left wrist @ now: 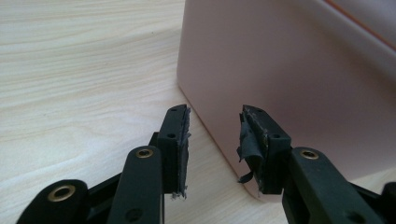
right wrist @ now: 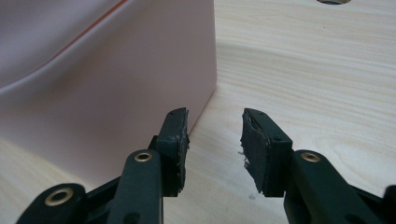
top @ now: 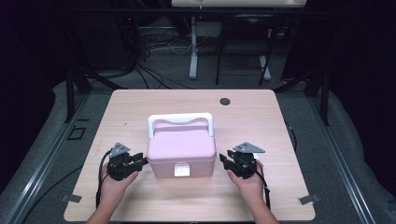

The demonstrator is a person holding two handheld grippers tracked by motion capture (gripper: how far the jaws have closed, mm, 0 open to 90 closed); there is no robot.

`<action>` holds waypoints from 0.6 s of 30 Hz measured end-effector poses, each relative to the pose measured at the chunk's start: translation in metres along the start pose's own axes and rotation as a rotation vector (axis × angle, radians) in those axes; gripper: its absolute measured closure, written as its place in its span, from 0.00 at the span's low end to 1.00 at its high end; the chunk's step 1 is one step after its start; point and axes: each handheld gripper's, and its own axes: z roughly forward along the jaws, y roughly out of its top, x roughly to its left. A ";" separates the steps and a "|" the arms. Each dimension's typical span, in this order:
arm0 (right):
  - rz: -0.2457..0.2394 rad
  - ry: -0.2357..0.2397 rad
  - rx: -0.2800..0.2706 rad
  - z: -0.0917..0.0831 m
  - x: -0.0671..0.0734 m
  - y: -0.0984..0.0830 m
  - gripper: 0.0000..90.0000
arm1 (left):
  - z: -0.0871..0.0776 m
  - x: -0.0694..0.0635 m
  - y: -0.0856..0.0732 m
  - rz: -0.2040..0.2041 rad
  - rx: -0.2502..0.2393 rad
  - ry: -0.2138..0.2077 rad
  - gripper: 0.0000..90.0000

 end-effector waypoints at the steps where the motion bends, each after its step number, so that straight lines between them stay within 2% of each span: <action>1: 0.000 0.000 0.000 0.000 0.000 0.000 0.67 | 0.000 0.000 0.000 0.000 0.000 0.000 0.69; 4: 0.002 0.004 -0.006 0.006 0.000 0.003 0.65 | 0.003 -0.002 0.002 -0.013 -0.011 -0.013 0.69; 6: 0.022 0.012 -0.010 0.008 0.001 0.003 0.64 | 0.005 -0.003 0.003 -0.010 -0.012 0.001 0.72; 7: 0.021 0.017 -0.009 0.010 0.002 0.003 0.64 | 0.004 -0.002 0.004 -0.012 -0.002 -0.004 0.72; 11: 0.011 0.028 -0.004 0.013 0.006 0.002 0.64 | 0.005 -0.002 0.003 -0.015 -0.015 -0.007 0.72; 13: -0.006 0.010 -0.008 0.014 0.009 0.001 0.65 | 0.004 -0.003 0.002 -0.021 -0.021 -0.006 0.72; 17: -0.001 0.014 -0.003 0.013 0.010 0.001 0.70 | 0.003 -0.004 0.001 -0.019 -0.022 -0.018 0.74; 18: -0.012 0.011 -0.009 0.013 0.013 0.000 0.75 | 0.003 -0.005 0.001 -0.015 -0.024 -0.016 0.75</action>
